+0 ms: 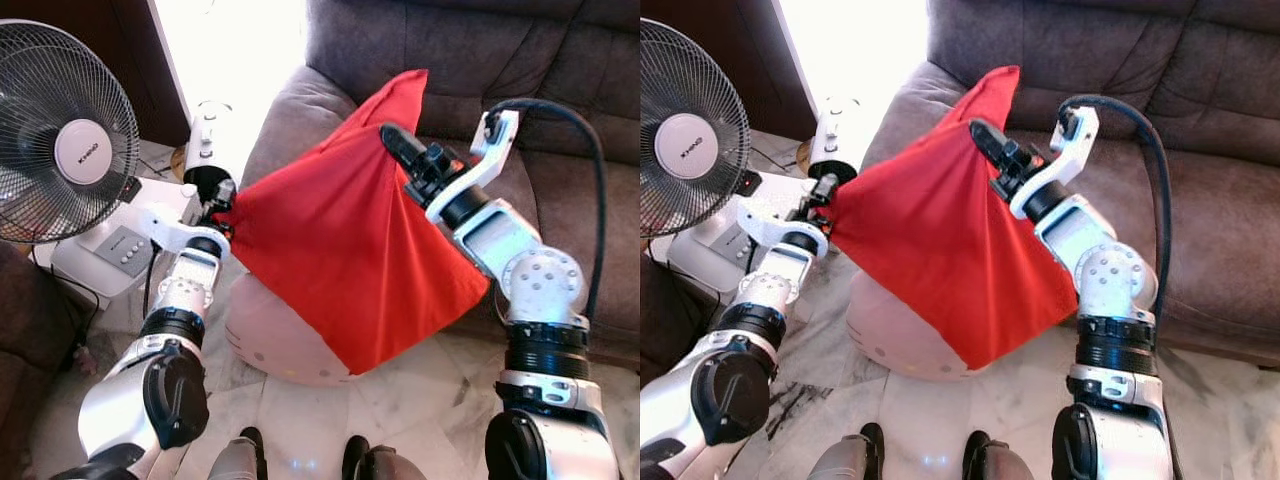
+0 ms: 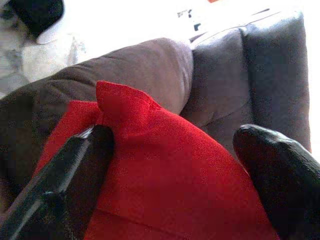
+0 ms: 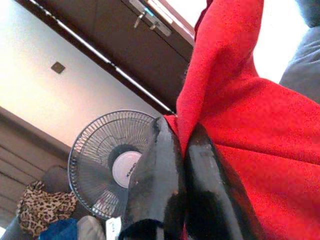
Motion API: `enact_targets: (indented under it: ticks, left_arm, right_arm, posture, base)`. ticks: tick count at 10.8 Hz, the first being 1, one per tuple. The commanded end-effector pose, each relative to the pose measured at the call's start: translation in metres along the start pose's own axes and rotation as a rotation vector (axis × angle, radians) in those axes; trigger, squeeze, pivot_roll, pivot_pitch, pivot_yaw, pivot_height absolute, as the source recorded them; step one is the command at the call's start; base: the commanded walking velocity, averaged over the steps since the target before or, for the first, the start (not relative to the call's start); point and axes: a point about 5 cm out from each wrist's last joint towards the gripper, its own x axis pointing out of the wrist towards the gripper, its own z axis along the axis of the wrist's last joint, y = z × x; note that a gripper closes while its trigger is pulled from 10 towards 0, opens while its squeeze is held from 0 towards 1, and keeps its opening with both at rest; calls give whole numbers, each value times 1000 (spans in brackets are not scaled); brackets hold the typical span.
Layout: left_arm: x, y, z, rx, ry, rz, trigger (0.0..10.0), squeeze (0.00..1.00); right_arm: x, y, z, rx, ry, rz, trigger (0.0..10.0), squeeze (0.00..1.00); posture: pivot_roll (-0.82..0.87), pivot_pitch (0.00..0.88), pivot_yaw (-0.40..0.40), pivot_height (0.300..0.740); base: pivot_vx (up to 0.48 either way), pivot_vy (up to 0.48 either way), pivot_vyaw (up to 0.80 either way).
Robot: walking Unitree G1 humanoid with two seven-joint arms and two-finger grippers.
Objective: Move the pillow to the sofa from floor
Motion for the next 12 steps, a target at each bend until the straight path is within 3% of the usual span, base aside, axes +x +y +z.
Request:
enact_targets:
  ticks: [1,3,4,5,12]
  left_arm:
    - [-3,12,-8,30,38,81,10000,0]
    - [-7,27,-13,41,90,231,10000,0]
    - [-7,28,-14,36,91,245,8000,0]
    - [-6,26,-14,40,89,225,0,0]
    - [-7,29,-5,70,57,232,0,0]
  right_arm:
    - [-2,33,27,-59,-107,173,10000,0]
    - [-4,34,27,-58,-104,178,10000,0]
    - [-5,35,28,-53,-108,181,10000,0]
    - [-6,36,27,-53,-108,183,10000,0]
    - [-6,30,23,-46,-115,161,10000,0]
  posture:
    - [13,158,-63,740]
    - [13,162,-62,740]
    - [14,165,-62,740]
    - [14,165,-64,740]
    - [30,169,-59,740]
  base:
    - [0,0,0]
    - [0,0,0]
    - [0,0,0]
    - [0,0,0]
    - [0,0,0]
